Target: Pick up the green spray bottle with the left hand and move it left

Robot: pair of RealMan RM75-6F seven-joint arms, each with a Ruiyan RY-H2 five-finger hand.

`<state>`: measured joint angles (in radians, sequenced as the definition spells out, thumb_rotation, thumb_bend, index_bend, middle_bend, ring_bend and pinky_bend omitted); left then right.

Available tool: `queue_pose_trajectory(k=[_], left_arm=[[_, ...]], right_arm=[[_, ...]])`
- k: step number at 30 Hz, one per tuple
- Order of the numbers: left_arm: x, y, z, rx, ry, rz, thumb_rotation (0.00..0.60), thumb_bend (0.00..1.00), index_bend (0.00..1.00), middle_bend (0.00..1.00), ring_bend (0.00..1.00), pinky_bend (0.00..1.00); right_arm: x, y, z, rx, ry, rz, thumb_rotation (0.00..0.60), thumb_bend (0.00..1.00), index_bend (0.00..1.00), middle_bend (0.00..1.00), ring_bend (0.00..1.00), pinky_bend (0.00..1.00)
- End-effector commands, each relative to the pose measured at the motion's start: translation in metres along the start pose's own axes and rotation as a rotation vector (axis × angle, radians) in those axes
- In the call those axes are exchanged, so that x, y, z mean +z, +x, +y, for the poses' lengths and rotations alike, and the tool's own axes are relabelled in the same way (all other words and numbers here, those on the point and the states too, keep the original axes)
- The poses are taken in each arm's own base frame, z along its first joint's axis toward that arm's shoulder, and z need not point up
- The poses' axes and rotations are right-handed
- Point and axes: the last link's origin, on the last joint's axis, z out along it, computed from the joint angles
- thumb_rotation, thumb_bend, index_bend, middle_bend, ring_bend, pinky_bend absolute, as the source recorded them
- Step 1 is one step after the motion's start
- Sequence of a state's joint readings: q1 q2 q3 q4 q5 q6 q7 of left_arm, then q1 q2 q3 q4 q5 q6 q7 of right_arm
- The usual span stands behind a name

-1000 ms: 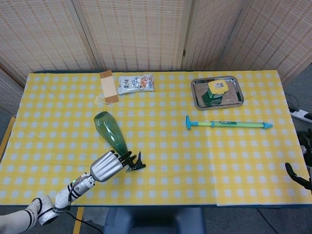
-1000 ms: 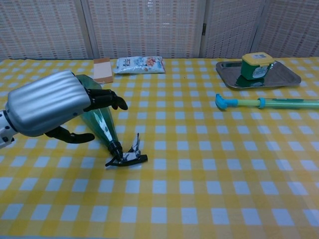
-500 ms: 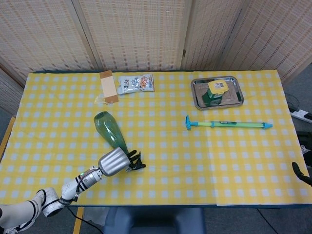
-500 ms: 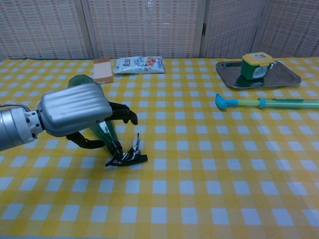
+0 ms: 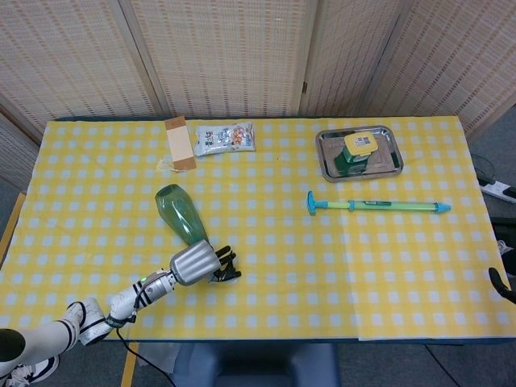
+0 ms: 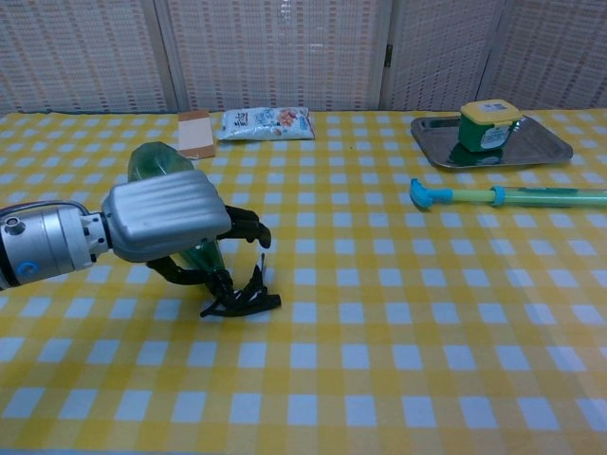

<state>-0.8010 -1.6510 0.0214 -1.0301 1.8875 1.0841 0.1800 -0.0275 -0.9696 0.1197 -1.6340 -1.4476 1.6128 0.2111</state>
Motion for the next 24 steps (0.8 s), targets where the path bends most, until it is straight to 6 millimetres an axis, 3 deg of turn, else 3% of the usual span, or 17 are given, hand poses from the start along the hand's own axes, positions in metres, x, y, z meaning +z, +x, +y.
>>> queue_pose_trajectory(k=[1,24], left_arm=[[0.003,-0.005,-0.001,-0.005,-0.002,-0.008,0.6,0.32,0.3,0.37,1.0,1.0],[0.013,-0.026,-0.019,-0.008,0.068,-0.008,0.6,0.32,0.39,0.44,1.0,1.0]], right_arm=[[0.0,0.002,0.001,0.002,-0.006,0.009,0.6,0.35,0.0,0.0,0.0,0.0],[-0.002,0.004,0.005,-0.017,-0.026,0.024,0.6,0.35,0.0,0.0,0.0,0.0]])
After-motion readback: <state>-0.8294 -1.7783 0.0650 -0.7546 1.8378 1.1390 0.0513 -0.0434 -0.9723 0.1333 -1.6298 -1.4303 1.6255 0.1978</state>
